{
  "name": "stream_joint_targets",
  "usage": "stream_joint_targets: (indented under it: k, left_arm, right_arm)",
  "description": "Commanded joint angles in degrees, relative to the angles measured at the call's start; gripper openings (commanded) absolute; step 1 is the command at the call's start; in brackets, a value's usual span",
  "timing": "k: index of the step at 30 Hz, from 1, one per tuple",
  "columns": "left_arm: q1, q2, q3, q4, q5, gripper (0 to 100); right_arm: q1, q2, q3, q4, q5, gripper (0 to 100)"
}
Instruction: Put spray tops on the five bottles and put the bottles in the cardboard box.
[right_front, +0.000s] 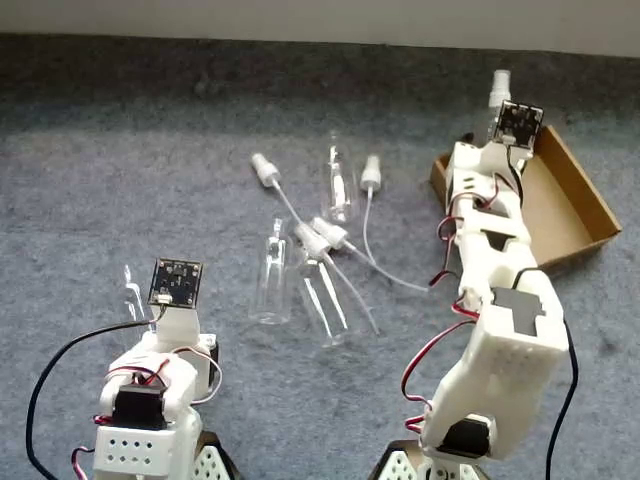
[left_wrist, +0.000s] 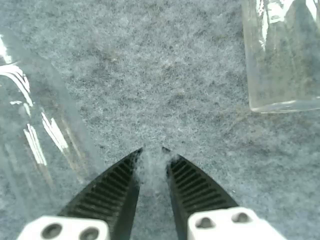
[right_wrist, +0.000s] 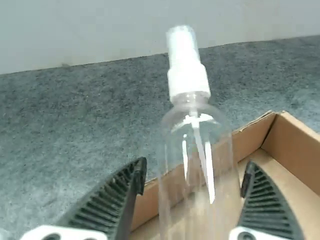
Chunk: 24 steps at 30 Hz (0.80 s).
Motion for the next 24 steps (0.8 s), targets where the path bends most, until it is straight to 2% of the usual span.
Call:
stream_joint_targets:
  k: [1,5,10,12,16,24]
  left_arm:
    - [0.7,-0.4,1.3,0.1,-0.5,1]
    - [0.6,-0.4,1.3,0.1,-0.5,1]
    - [0.6,-0.4,1.3,0.1,-0.5,1]
    - [0.6,-0.4,1.3,0.1,-0.5,1]
    - [0.6,-0.4,1.3,0.1,-0.5,1]
    - [0.5,-0.4,1.3,0.1,-0.5,1]
  right_arm:
    - [0.6,-1.4,-0.4,-1.5,0.5,26.7]
    - [0.4,-1.4,2.1,-2.5,0.4,26.7]
    - [0.4,-1.6,8.2,-13.3,0.4,26.7]
    - [0.7,-1.6,9.5,-14.0,0.4,26.7]
    - [2.2,-1.8,7.7,-2.7,0.2,26.7]
    - [1.5,-3.3,-10.1,26.8,0.1,26.7]
